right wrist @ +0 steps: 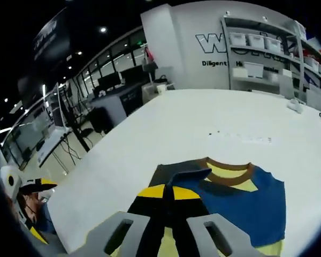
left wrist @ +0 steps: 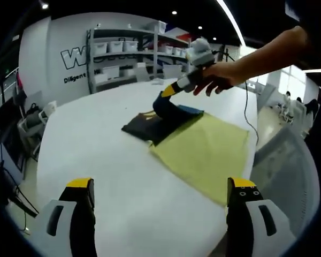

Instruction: Fold the garment on the visible template until the final outline fits inside the template.

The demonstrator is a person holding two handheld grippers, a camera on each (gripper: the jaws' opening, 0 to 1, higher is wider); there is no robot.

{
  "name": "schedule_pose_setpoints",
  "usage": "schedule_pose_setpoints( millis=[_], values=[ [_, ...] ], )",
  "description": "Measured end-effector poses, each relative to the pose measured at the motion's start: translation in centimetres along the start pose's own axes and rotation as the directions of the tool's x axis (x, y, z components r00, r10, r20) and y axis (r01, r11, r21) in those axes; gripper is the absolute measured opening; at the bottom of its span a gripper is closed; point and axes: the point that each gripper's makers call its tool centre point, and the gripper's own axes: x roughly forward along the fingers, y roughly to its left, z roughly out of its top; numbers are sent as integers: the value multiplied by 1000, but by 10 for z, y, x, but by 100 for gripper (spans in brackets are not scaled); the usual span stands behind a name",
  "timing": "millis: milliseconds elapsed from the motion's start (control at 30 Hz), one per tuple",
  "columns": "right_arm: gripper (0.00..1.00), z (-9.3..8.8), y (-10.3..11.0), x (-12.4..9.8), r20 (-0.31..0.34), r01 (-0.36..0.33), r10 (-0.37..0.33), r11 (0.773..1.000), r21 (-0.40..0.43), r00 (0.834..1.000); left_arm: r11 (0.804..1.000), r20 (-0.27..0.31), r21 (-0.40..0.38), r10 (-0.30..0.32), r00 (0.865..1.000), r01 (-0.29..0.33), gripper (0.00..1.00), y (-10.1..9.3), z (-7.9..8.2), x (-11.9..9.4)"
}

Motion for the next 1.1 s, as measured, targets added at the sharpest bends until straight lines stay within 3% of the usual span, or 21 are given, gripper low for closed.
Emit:
schedule_pose_setpoints(
  millis=[167,500,933,1100],
  values=[
    [0,-10,3,10,-25,-3,3,1000,2,1000,1000,-6,-22,11,1000,-11,99,5,-4,-2],
    [0,-48,17,26,-78,-15,18,999,41,997,999,-33,-46,24,999,-26,99,2,-19,-7],
    [0,-62,29,35,-111,-46,47,999,12,993,998,-44,-58,24,999,-26,99,-3,-26,-9],
    [0,-69,35,32,-128,-77,71,996,-39,989,998,-46,-60,17,999,-20,99,-6,-28,-9]
  ],
)
